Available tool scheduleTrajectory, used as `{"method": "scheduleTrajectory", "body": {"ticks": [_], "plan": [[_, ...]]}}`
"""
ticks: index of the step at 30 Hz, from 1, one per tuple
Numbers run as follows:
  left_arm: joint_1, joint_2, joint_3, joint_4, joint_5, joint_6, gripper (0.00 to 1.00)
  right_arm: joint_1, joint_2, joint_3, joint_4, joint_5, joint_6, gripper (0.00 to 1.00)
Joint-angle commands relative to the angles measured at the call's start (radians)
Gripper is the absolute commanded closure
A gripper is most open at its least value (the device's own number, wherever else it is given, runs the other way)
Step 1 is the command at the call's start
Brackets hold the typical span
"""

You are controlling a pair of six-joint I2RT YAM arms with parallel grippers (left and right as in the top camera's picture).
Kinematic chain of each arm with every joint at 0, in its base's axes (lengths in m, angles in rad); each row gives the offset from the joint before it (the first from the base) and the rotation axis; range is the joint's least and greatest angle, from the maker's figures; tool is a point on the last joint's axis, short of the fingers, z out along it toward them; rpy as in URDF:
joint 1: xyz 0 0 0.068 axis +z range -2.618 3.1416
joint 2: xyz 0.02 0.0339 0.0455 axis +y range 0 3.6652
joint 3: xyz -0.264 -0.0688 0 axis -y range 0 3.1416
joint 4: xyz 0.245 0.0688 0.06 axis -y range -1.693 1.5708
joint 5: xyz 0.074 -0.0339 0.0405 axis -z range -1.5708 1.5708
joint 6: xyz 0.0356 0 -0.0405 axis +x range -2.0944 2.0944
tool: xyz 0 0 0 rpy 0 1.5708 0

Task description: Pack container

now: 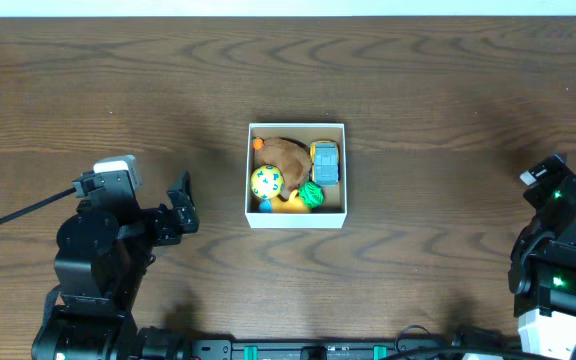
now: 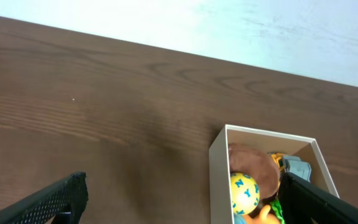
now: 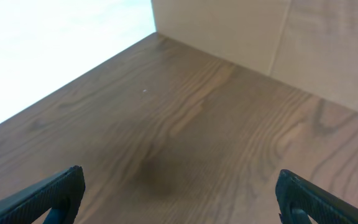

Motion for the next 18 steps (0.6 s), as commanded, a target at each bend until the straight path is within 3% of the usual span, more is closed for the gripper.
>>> {"method": "scheduleTrajectory", "body": {"ticks": [1, 9, 18], "plan": [[-0.001, 0.000, 0.000, -0.011, -0.014, 0.009, 0.02, -0.011, -0.006, -0.005, 0.004, -0.119, -0.057, 0.01], [-0.001, 0.000, 0.000, -0.011, -0.014, 0.009, 0.02, -0.011, -0.039, -0.005, 0.042, -0.584, -0.410, 0.01], [-0.001, 0.000, 0.000, -0.016, -0.014, 0.009, 0.02, -0.011, -0.048, -0.005, 0.021, -0.638, -0.435, 0.01]]}}
